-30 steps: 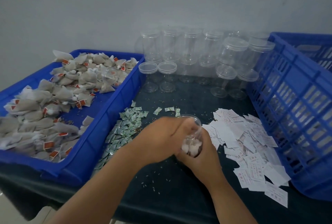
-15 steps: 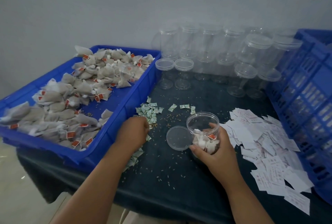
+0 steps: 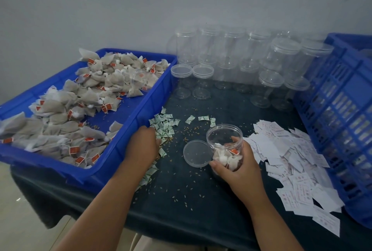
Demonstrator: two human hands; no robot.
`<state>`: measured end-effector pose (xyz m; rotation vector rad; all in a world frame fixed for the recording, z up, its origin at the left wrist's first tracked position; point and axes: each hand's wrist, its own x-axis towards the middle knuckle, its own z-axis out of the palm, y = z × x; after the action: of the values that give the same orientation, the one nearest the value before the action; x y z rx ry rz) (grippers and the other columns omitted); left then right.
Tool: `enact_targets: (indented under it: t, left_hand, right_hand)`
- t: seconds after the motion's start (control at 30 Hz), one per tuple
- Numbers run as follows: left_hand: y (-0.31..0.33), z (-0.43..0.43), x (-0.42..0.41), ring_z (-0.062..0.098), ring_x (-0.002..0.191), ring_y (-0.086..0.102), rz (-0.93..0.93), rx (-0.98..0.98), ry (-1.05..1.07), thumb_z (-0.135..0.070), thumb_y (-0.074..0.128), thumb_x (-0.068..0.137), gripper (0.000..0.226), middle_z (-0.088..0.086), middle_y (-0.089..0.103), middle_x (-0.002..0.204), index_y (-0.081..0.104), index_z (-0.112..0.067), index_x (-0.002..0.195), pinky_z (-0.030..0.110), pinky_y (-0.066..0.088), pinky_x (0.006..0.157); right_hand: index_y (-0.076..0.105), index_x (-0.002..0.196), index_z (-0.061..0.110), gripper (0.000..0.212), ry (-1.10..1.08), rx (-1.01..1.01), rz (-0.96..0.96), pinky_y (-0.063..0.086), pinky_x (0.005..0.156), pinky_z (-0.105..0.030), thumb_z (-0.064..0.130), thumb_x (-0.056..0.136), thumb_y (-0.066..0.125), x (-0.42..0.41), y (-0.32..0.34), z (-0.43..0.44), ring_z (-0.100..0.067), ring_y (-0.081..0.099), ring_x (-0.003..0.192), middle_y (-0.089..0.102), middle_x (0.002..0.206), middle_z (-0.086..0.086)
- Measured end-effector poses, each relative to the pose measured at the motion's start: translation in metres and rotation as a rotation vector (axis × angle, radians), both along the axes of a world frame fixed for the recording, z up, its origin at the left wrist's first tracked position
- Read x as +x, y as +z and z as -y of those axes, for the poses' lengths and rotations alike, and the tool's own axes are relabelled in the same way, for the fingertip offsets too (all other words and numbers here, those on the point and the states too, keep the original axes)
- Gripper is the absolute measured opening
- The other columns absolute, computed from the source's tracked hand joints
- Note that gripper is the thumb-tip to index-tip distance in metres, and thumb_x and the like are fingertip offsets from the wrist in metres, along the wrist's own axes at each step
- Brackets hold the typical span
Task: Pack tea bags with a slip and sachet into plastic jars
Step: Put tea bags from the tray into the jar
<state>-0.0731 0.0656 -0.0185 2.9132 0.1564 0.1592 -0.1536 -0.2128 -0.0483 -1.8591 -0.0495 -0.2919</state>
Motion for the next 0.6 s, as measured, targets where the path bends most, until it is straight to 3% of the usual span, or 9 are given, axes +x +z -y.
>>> enact_targets:
  t: [0.1, 0.17, 0.27, 0.33, 0.4, 0.5, 0.6]
  left_hand:
    - [-0.002, -0.001, 0.001, 0.024, 0.085, 0.061, 0.030, -0.058, -0.002, -0.031, 0.070, 0.100, 0.018, 0.006, 0.059, 0.103, 0.071, -0.013, 0.099, 0.039, 0.054, 0.076]
    - [-0.002, 0.000, 0.000, 0.021, 0.082, 0.060, 0.104, -0.116, -0.005, -0.025, 0.072, 0.098, 0.010, 0.003, 0.058, 0.103, 0.069, -0.016, 0.096, 0.036, 0.050, 0.071]
    - [0.001, 0.003, -0.002, 0.018, 0.080, 0.061, 0.190, -0.200, -0.005, -0.021, 0.070, 0.099, 0.012, -0.001, 0.061, 0.096, 0.063, -0.024, 0.089, 0.035, 0.050, 0.067]
    - [0.004, 0.006, -0.003, 0.019, 0.083, 0.066, 0.242, -0.245, -0.013, -0.019, 0.068, 0.100, 0.005, -0.002, 0.069, 0.094, 0.066, -0.023, 0.098, 0.036, 0.054, 0.070]
    - [0.012, 0.012, -0.003, 0.013, 0.088, 0.068, 0.294, -0.302, -0.021, -0.022, 0.067, 0.102, 0.015, -0.008, 0.071, 0.099, 0.068, -0.023, 0.117, 0.031, 0.054, 0.073]
    - [0.038, 0.030, -0.011, -0.008, 0.090, 0.066, 0.307, -0.596, -0.086, -0.034, 0.072, 0.098, 0.029, -0.028, 0.071, 0.092, 0.068, -0.037, 0.126, 0.012, 0.047, 0.071]
    - [0.069, 0.058, -0.026, -0.010, 0.090, 0.069, 0.254, -0.837, -0.252, -0.046, 0.079, 0.088, 0.018, -0.032, 0.073, 0.092, 0.075, -0.047, 0.106, 0.007, 0.048, 0.067]
  right_hand:
    - [0.052, 0.125, 0.066, 0.075, -0.001, -0.003, 0.005, 0.053, 0.082, -0.009, 0.060, 0.062, 0.093, -0.001, 0.001, 0.000, 0.005, 0.072, 0.106, 0.071, 0.120, 0.031]
    - [0.052, 0.126, 0.067, 0.076, 0.002, 0.000, 0.007, 0.052, 0.085, -0.017, 0.061, 0.062, 0.092, -0.001, 0.001, 0.000, 0.005, 0.072, 0.106, 0.071, 0.120, 0.031]
    - [0.051, 0.125, 0.068, 0.077, 0.001, -0.002, 0.013, 0.051, 0.085, -0.017, 0.062, 0.061, 0.092, -0.002, 0.002, 0.000, 0.006, 0.071, 0.107, 0.070, 0.121, 0.033]
    - [0.051, 0.126, 0.067, 0.077, 0.004, 0.004, 0.006, 0.052, 0.084, -0.015, 0.060, 0.061, 0.092, -0.002, 0.002, 0.000, 0.006, 0.071, 0.108, 0.070, 0.122, 0.032]
    - [0.052, 0.126, 0.066, 0.077, 0.012, 0.013, 0.007, 0.053, 0.082, -0.008, 0.058, 0.062, 0.093, -0.002, 0.003, 0.000, 0.005, 0.071, 0.108, 0.071, 0.121, 0.031]
    - [0.052, 0.127, 0.065, 0.077, 0.026, 0.023, 0.013, 0.050, 0.086, -0.004, 0.057, 0.062, 0.094, -0.002, 0.004, -0.001, 0.005, 0.070, 0.110, 0.070, 0.123, 0.030]
    - [0.054, 0.132, 0.055, 0.080, 0.050, 0.020, 0.031, 0.050, 0.090, -0.007, 0.052, 0.064, 0.095, -0.003, 0.007, -0.002, 0.001, 0.070, 0.116, 0.070, 0.128, 0.025]
